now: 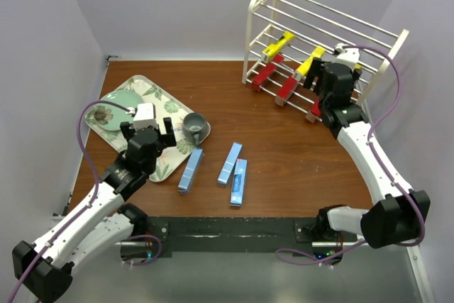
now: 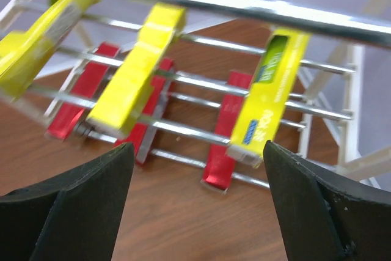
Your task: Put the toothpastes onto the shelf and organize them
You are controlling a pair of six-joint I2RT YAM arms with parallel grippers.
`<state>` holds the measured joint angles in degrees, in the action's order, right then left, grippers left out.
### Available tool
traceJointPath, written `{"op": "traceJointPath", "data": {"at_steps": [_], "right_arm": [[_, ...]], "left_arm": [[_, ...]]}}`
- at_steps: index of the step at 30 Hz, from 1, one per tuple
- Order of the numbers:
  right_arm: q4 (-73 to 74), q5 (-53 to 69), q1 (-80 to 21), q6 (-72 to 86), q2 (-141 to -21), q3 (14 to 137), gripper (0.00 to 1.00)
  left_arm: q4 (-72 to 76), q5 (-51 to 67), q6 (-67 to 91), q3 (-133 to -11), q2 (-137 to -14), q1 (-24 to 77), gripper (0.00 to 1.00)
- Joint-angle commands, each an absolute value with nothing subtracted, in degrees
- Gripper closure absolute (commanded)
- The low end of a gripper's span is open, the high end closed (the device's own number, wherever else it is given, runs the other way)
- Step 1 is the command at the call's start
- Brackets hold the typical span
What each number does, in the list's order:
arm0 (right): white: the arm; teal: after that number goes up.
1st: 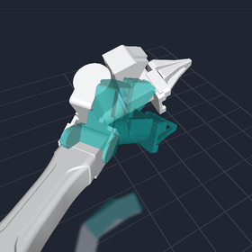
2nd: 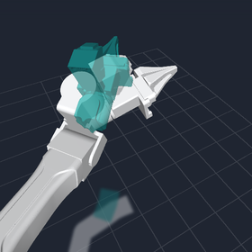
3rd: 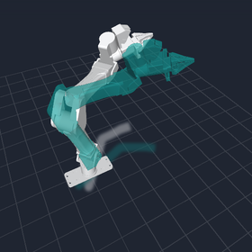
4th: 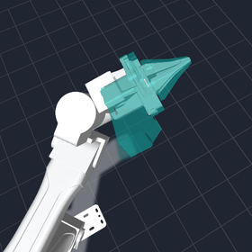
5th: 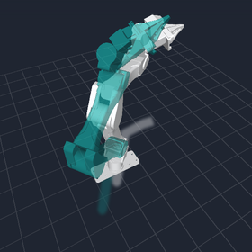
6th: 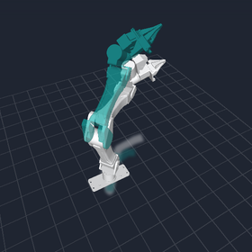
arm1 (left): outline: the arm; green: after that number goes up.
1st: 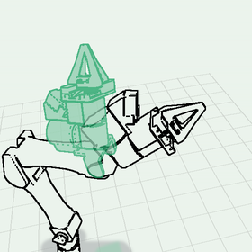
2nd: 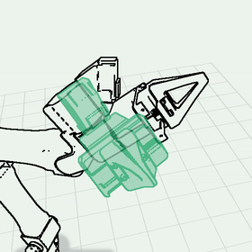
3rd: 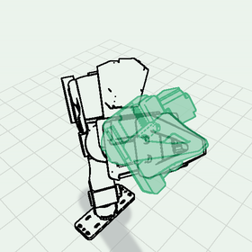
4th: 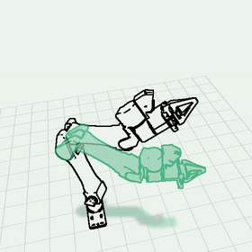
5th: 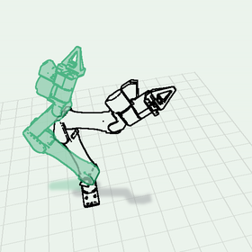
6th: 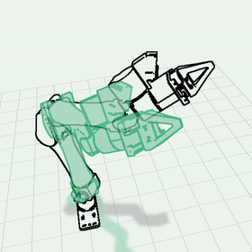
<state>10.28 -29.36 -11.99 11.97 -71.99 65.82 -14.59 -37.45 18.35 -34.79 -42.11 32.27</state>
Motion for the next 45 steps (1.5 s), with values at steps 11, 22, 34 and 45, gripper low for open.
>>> {"op": "traceJointPath", "data": {"at_steps": [11, 22, 34, 45], "right_arm": [[26.6, -24.7, -37.1, 23.1, -64.5, 57.8, 0.05], [35.3, -38.6, -66.9, 56.2, -70.5, 49.5, 0.04], [46.7, -47.8, -84.6, 81.0, -91.8, 58.7, 0.12], [41.7, -45.4, -84.6, 80.4, -90.1, 52.5, 0.18]], "left_arm": [[-11.6, -35.9, 17.2, -34.5, -40.8, 32.3, 0.0], [-11.5, -36.5, 17.1, -34.2, -41.4, 33.2, 0.0], [-11.9, -36.8, 17.1, -34.2, -43.2, 34.5, 0.0], [-12.3, -36.7, 17.1, -34.3, -42.9, 35.1, 0.0]]}}
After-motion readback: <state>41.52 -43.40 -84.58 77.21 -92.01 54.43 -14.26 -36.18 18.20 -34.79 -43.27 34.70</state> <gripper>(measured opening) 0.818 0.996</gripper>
